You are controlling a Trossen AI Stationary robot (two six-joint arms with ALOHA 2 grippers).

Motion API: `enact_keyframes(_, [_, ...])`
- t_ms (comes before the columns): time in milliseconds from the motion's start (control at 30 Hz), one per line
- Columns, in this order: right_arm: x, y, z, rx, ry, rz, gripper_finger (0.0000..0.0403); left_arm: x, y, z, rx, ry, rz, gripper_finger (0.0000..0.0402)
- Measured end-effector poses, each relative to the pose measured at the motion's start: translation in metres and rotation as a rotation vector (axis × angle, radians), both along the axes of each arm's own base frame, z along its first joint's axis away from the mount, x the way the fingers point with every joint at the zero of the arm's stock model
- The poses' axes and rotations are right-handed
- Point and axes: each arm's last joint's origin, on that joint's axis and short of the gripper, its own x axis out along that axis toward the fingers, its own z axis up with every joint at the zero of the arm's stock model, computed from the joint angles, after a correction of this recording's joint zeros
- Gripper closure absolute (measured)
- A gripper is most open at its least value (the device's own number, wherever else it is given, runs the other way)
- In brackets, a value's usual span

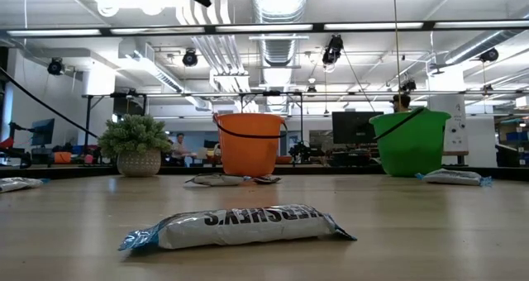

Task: Sort candy
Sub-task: Put the brown chocolate into the black bucket

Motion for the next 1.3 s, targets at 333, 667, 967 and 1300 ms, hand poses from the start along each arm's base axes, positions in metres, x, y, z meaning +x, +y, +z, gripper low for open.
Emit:
enact_keyframes(333, [-0.033, 0.058, -0.031, -0.008, 0.191, -0.042, 0.0365, -0.003, 0.000, -0.003, -0.004, 0.038, 0.000, 0.0245])
enact_keyframes(667, [-0.060, 0.088, -0.049, -0.024, 0.296, -0.118, 0.0367, -0.002, 0.000, -0.003, -0.004, 0.038, 0.000, 0.0245])
enact_keyframes(967, [-0.069, 0.099, -0.050, -0.001, 0.308, -0.156, 0.0360, -0.002, 0.000, -0.003, -0.015, 0.031, 0.011, 0.0245])
enact_keyframes(1300, [-0.070, 0.098, -0.052, -0.025, 0.323, -0.160, 0.0294, -0.010, -0.004, -0.002, -0.105, 0.043, -0.051, 0.0245])
